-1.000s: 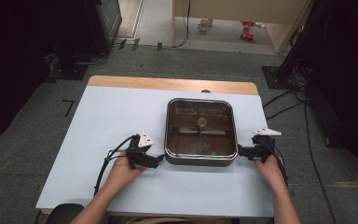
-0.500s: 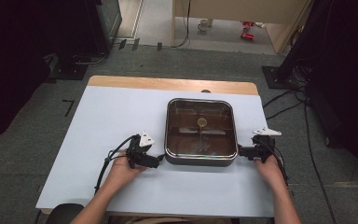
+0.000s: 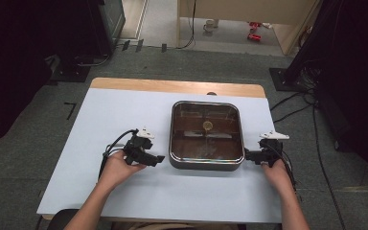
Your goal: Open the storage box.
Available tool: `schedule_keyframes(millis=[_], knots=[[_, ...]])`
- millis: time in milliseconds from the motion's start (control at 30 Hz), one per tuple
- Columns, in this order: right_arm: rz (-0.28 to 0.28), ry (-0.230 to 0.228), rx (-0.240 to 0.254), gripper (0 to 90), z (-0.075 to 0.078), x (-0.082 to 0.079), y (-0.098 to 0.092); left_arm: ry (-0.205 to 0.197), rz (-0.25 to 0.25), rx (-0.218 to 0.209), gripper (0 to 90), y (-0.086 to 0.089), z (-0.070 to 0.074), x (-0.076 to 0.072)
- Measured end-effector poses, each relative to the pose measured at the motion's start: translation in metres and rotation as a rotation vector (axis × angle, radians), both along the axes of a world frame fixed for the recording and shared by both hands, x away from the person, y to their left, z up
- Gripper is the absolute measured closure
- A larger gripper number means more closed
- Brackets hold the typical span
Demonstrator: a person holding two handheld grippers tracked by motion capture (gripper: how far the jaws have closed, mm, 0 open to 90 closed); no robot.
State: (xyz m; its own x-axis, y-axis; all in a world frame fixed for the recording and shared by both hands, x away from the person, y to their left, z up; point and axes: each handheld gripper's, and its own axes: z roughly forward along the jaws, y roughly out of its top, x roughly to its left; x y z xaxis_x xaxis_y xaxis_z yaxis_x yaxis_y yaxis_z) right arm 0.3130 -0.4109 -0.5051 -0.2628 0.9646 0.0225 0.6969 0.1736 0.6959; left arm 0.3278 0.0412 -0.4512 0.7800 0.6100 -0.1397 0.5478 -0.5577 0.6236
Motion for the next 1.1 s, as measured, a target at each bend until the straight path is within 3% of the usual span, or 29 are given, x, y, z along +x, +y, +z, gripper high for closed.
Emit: schedule_keyframes(millis=[267,300,367,567,900,1100], knots=[[0.0,0.0,0.001,0.0,0.0,0.0,0.0,-0.05,-0.043,-0.011,24.8,-0.011,0.022,0.003],[0.0,-0.001,0.001,0.0,0.0,0.0,0.0,-0.07,-0.047,-0.023,25.3,-0.015,0.03,0.004],[-0.001,0.0,0.002,0.0,0.0,0.0,0.0,-0.079,-0.055,-0.042,25.7,-0.019,0.036,0.007],[-0.001,-0.001,0.001,0.0,0.0,0.0,0.0,-0.104,-0.095,-0.044,26.1,-0.031,0.05,0.014],[-0.001,-0.001,0.001,0.0,0.0,0.0,0.0,-0.115,-0.115,-0.041,26.6,-0.047,0.061,0.025],[-0.001,-0.001,0.001,0.0,0.0,0.0,0.0,-0.123,-0.133,-0.056,26.7,-0.066,0.064,0.034]])
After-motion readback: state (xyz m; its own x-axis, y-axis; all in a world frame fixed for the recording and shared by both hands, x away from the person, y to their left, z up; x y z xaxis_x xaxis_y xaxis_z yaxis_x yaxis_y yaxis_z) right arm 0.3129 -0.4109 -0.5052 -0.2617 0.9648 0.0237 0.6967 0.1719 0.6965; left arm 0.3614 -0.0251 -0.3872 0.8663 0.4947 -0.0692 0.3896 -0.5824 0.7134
